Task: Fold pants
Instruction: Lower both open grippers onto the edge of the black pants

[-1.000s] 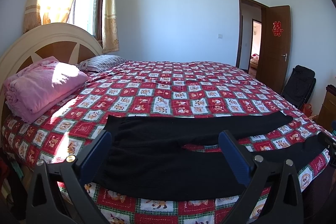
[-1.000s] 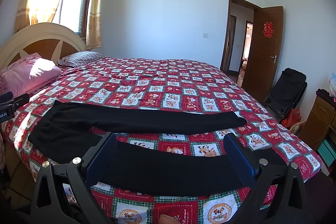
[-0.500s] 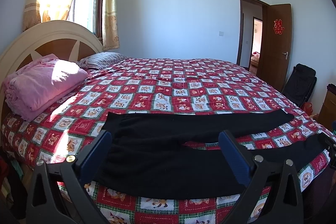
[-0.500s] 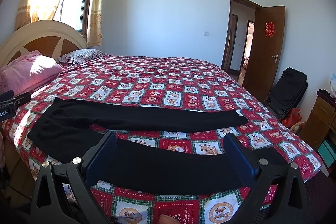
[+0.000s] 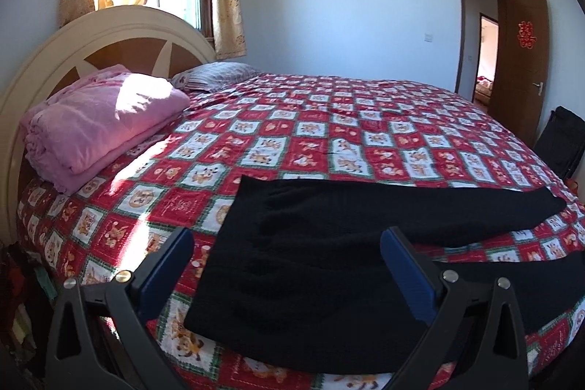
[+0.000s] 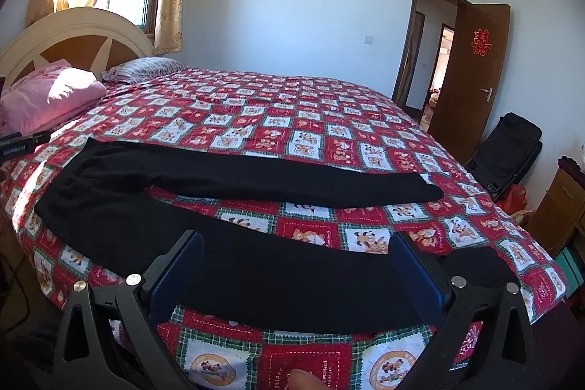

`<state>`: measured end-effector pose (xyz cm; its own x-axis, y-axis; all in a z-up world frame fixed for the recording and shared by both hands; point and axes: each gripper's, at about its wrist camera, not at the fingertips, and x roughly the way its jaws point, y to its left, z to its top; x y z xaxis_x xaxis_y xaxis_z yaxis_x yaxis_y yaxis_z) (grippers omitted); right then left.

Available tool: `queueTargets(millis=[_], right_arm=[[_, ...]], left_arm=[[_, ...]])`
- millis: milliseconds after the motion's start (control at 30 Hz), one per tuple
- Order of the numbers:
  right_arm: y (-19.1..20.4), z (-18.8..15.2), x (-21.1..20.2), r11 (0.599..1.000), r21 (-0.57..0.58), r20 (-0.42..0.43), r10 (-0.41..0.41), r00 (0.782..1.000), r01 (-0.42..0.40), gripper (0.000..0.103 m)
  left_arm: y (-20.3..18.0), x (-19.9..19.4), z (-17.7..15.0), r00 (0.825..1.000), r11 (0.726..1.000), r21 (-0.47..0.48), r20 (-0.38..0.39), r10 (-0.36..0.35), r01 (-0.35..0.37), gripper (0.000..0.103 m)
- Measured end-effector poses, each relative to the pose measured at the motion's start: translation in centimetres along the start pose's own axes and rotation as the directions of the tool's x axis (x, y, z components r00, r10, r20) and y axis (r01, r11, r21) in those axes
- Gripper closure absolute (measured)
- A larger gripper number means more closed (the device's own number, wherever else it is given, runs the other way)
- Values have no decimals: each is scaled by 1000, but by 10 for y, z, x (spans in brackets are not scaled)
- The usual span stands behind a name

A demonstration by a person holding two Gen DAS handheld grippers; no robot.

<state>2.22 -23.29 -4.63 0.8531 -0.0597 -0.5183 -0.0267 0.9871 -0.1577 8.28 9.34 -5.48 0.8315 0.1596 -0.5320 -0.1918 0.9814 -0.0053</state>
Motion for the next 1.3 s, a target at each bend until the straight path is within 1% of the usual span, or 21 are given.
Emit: queueTargets(millis=[67, 133, 233, 400, 467, 500, 533, 567, 600, 667, 733, 767, 800, 867, 933, 967, 1000, 1133, 1167, 1233, 1300], right_arm=[[2, -6, 12, 1000, -4, -28, 20, 999, -20, 1], [1, -13, 24, 1000, -6, -49, 29, 998, -30, 1], [-6, -22, 39, 999, 11, -78, 39, 996, -39, 1], [-19, -32, 55, 995, 82, -114, 66, 991, -57, 1], [-22, -36, 61, 995, 87, -122, 59, 991, -48, 3], [-22, -38, 63, 995, 88, -125, 58, 990, -48, 11], [-23, -39, 68, 994, 92, -138, 65, 988, -53, 16], [-25, -41, 72, 994, 97, -152, 73, 986, -59, 25], [-27, -42, 77, 992, 106, -169, 80, 982, -62, 29], [-31, -44, 86, 991, 119, -192, 85, 978, -62, 30], [-34, -44, 94, 990, 131, -208, 87, 974, -60, 30], [-37, -43, 97, 989, 134, -211, 85, 974, -58, 30], [-39, -41, 101, 989, 133, -215, 84, 973, -56, 30], [-47, -35, 110, 989, 137, -225, 84, 971, -53, 31], [-60, -28, 119, 989, 145, -232, 73, 970, -40, 42], [-65, -25, 123, 988, 149, -235, 66, 970, -31, 43], [-76, -20, 128, 987, 160, -235, 54, 970, -16, 44], [-113, -5, 150, 975, 221, -268, 36, 963, 26, 44], [-121, -3, 153, 972, 234, -273, 30, 962, 36, 44], [-138, 4, 159, 966, 250, -275, 6, 961, 66, 44], [-151, 11, 165, 963, 253, -275, -17, 961, 89, 44]], left_arm=[[12, 18, 4, 1000, 1000, 4, -8, 3, -3, 0], [17, 35, 10, 999, 999, 27, -17, 29, -28, 0], [29, 68, 20, 999, 1000, 25, -51, 20, -19, 0], [44, 129, 31, 990, 1000, 28, -137, 10, -7, 1], [49, 151, 33, 985, 1000, 11, -174, 5, -3, 11], [50, 162, 34, 981, 1000, 3, -191, -9, 10, 14], [53, 173, 35, 977, 1000, -4, -211, -18, 18, 18], [53, 180, 35, 975, 1000, -6, -223, -17, 16, 22], [53, 188, 35, 972, 1000, -6, -235, -22, 21, 24], [52, 202, 34, 966, 1000, 1, -257, -30, 31, 33], [52, 215, 36, 961, 999, 9, -276, -30, 34, 38], [54, 221, 36, 958, 999, 2, -284, -40, 42, 43], [55, 227, 37, 954, 998, -9, -295, -57, 57, 45], [59, 236, 36, 943, 996, -33, -319, -89, 83, 56], [62, 241, 34, 938, 992, -66, -323, -125, 110, 59], [64, 242, 33, 935, 988, -81, -320, -153, 134, 64], [64, 242, 32, 932, 984, -92, -316, -177, 156, 65], [65, 240, 35, 927, 978, -103, -317, -203, 179, 66], [65, 238, 35, 925, 975, -114, -312, -218, 192, 66], [63, 238, 35, 927, 977, -88, -312, -210, 192, 66], [62, 244, 37, 923, 978, -86, -325, -206, 188, 66]])
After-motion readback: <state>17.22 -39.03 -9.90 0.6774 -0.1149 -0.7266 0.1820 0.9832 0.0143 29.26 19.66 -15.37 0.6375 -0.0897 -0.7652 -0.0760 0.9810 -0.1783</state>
